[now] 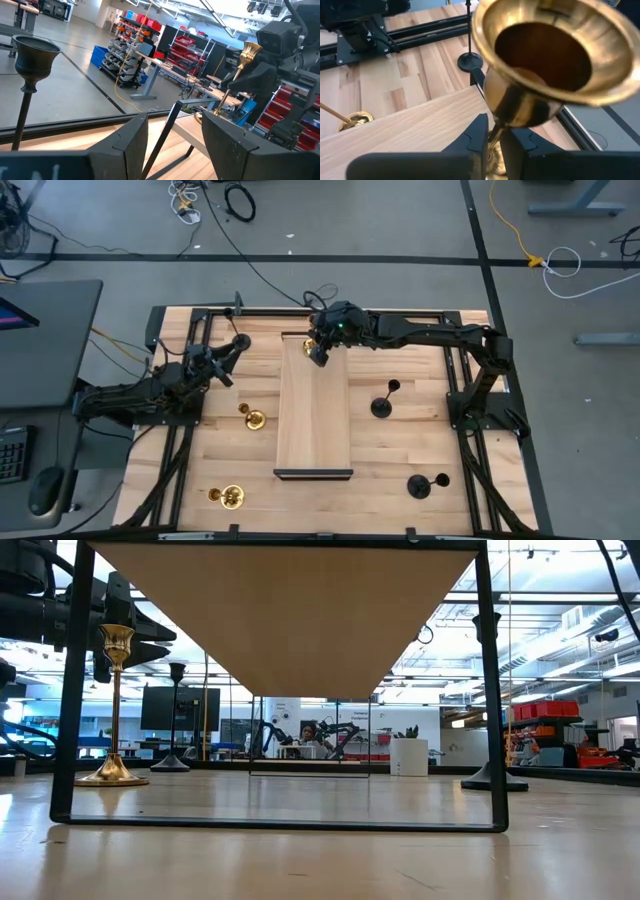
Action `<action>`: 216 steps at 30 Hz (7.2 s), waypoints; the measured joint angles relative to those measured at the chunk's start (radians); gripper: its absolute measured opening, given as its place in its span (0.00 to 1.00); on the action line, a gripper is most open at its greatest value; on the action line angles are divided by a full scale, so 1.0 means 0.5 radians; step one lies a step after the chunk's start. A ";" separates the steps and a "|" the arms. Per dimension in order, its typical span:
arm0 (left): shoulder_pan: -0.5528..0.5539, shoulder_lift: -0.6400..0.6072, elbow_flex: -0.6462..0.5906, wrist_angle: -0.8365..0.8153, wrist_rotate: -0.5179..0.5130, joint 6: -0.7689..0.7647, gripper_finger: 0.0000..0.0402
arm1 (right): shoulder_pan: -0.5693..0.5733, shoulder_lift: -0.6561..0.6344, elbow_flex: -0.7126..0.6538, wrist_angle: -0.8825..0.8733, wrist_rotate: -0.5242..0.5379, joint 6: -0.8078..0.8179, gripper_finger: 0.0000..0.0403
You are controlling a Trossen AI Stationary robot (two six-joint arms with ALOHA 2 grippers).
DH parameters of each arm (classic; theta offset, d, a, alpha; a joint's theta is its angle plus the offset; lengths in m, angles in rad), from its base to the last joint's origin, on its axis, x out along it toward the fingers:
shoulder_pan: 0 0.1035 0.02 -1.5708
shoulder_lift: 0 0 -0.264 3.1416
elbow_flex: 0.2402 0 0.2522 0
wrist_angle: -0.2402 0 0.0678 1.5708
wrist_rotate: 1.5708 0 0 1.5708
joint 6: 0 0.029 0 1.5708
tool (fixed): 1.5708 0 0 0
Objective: Pick & Place candle stick holders
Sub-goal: Put the top right gold candle holder on the shelf, then put the top left black candle holder on the shelf
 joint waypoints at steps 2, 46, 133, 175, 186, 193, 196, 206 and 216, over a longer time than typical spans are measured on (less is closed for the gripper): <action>-0.001 0.000 0.000 0.003 0.000 0.000 0.47 | 0.006 -0.019 -0.002 -0.015 0.015 -0.001 0.12; 0.002 0.000 0.000 0.081 -0.387 0.161 0.47 | 0.035 -0.271 -0.002 -0.565 0.208 -0.009 0.12; 1.192 1.822 0.245 0.983 0.402 0.134 0.04 | 0.076 -0.451 -0.001 -0.641 0.202 -0.111 0.12; 0.052 1.829 2.126 -0.712 1.009 0.083 0.03 | -0.020 -0.451 -0.002 -0.716 0.209 -0.219 0.12; -0.712 2.115 2.127 -0.274 0.434 0.050 0.03 | -0.085 -0.451 -0.002 -0.754 0.208 -0.270 0.12; -0.998 2.396 2.126 -0.017 0.140 -0.047 0.03 | -0.129 -0.450 -0.001 -0.810 0.207 -0.318 0.12; -1.096 2.502 2.126 0.127 0.029 -0.054 0.03 | -0.154 -0.450 -0.001 -0.845 0.206 -0.361 0.12; -1.321 2.899 2.520 -0.064 -0.243 0.108 0.03 | -0.254 -0.450 -0.001 -0.979 0.204 -0.411 0.12; -1.421 3.146 2.839 -0.576 -0.396 0.066 0.03 | -0.355 -0.555 -0.001 -1.058 0.201 -0.422 0.12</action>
